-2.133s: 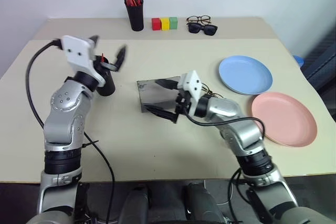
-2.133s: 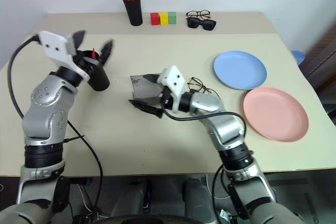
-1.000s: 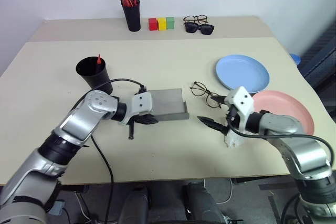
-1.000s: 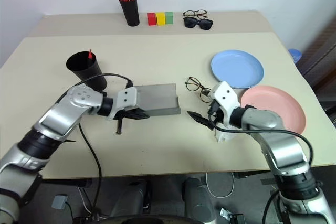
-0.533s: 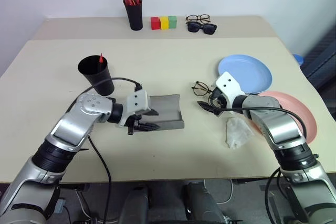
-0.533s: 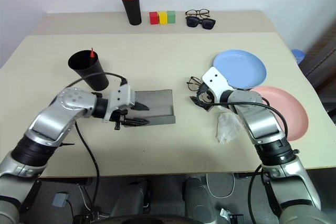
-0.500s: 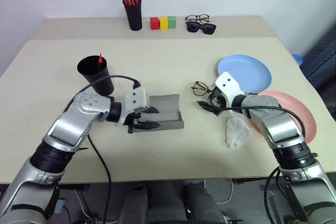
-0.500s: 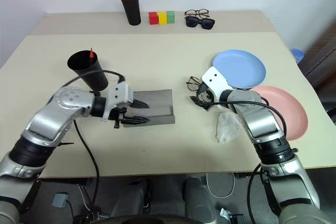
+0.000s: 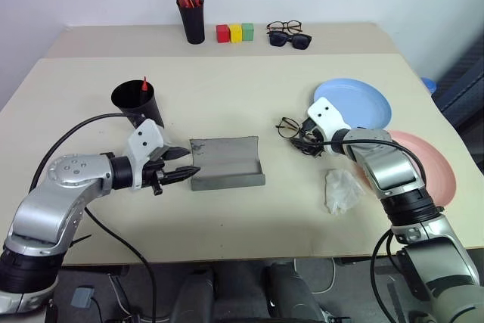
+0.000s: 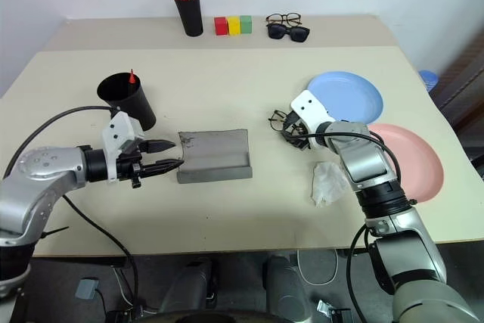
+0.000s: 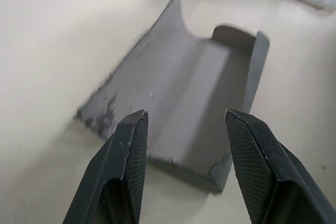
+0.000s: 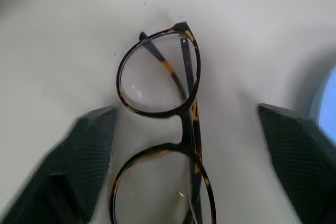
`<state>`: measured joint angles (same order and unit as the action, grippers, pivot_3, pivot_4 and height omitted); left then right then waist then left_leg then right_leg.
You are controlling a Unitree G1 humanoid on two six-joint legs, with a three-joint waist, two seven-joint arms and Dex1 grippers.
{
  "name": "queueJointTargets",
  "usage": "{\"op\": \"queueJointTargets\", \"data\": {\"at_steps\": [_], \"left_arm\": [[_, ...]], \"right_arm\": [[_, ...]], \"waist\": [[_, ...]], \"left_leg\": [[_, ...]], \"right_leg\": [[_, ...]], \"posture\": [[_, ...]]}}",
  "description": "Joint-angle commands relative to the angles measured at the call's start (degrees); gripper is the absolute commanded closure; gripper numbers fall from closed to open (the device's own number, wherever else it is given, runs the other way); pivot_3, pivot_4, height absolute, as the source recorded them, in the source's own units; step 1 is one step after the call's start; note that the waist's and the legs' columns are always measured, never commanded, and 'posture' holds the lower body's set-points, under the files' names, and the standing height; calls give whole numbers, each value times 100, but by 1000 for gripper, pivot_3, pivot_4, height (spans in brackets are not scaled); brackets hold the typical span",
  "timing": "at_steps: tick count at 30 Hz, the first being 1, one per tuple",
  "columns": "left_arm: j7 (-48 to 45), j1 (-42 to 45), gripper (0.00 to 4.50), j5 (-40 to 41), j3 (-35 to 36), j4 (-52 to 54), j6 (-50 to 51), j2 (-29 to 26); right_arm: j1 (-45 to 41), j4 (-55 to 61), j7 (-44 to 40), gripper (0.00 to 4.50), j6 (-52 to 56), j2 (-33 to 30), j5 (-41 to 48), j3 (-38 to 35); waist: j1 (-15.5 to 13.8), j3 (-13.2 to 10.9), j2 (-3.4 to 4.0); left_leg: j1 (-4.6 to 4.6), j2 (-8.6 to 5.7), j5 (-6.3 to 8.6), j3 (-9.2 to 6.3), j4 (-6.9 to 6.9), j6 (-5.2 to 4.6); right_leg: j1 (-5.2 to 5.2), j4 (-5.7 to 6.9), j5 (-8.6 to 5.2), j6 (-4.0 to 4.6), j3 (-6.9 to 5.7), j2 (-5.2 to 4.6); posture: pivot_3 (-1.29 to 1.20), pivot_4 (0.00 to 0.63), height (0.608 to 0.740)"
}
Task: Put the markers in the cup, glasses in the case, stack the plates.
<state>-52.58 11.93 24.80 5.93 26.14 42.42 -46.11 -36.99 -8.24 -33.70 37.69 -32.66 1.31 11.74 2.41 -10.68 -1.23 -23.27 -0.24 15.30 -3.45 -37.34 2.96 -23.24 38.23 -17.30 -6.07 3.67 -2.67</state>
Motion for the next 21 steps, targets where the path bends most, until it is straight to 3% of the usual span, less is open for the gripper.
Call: {"op": "queueJointTargets", "data": {"at_steps": [1, 5, 6, 13, 16, 21], "left_arm": [[128, -131, 2118, 180, 229, 343, 57, -57], [243, -217, 2118, 264, 273, 429, 87, -58], [266, -216, 2118, 278, 268, 423, 84, -63], [397, -199, 2118, 262, 243, 357, 5, -99], [610, -323, 2118, -34, 386, 113, -196, -176], [661, -880, 2118, -613, 672, -546, -931, -487]], "right_arm": [[-86, 32, -6, 2273, -102, -27, -127, -43], [-77, 52, -59, 4298, -115, -52, -180, -68], [-77, 67, -77, 4475, -139, -60, -198, -67], [-132, 240, -203, 4475, -374, -95, -286, -30], [-82, 862, -867, 4475, -1045, -298, -79, 10], [-221, 1934, -1958, 4475, -811, -223, 824, 71]], "waist": [[-2, 0, 0], [19, 3, -2], [18, 4, -1], [0, 3, -1], [3, 0, 4], [63, -5, 12]], "left_leg": [[0, 1, 0, 0, 0, 0], [9, 3, 0, 1, -1, 0], [16, 4, 0, 2, -1, 0], [74, 1, 1, 2, 10, -1], [73, 2, 0, 2, 17, -1], [72, 13, 1, 8, 25, -1]], "right_leg": [[0, 0, 0, 0, 0, 0], [8, 1, 1, 1, 0, 2], [14, 2, 2, 3, 0, 3], [74, -12, 2, 3, 0, 0], [69, -12, 2, 3, 0, 1], [56, -10, 1, 4, 6, 10]], "posture": [[0, 150, 740], [0, 150, 740], [0, 150, 740], [0, 150, 740], [0, 150, 740], [0, 150, 740]]}}
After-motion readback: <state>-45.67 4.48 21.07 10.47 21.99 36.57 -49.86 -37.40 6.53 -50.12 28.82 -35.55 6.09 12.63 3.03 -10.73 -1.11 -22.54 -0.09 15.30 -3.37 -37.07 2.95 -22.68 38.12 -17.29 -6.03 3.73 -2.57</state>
